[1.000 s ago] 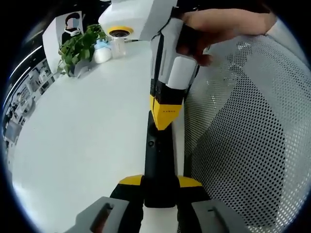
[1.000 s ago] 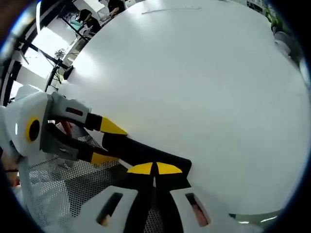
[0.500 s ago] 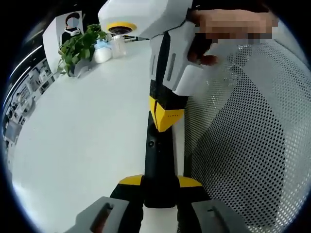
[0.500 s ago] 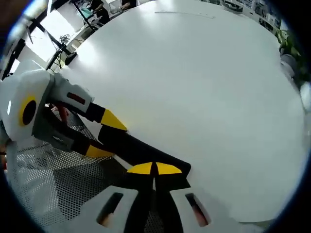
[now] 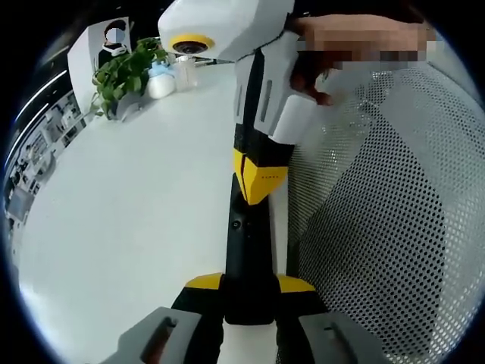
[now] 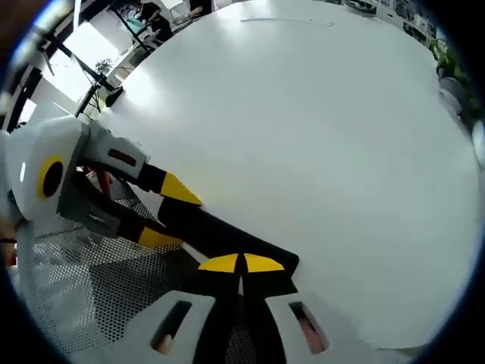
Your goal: Press the specified remote control buttons in sequence, fully releasing each button before pressing the next.
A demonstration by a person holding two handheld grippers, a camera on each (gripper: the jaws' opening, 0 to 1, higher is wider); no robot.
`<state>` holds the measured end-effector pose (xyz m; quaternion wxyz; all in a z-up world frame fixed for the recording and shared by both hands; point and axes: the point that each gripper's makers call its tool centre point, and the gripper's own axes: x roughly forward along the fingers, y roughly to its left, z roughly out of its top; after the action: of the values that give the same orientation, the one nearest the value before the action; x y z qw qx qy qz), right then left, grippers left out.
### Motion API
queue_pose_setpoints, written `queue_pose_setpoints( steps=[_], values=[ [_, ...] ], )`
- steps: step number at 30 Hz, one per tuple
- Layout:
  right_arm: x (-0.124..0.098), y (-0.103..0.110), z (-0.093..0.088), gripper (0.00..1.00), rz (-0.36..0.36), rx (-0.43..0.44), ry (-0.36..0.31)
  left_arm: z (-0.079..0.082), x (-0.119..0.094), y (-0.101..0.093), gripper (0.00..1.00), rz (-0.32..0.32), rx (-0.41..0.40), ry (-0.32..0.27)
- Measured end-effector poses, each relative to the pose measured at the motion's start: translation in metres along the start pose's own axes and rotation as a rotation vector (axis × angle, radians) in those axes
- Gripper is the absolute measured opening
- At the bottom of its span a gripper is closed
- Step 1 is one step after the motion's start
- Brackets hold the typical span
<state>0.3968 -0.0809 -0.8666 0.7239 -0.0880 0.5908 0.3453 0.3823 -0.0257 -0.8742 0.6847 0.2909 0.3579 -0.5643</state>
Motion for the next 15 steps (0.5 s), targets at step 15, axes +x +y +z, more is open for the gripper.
queue_pose_setpoints(
  steps=[15],
  values=[
    [-0.0013, 0.0006, -0.0029, 0.0, -0.04, -0.248, 0.017, 0.0001, -0.0001, 0.0, 0.24, -0.002, 0.001, -0.001]
  ],
)
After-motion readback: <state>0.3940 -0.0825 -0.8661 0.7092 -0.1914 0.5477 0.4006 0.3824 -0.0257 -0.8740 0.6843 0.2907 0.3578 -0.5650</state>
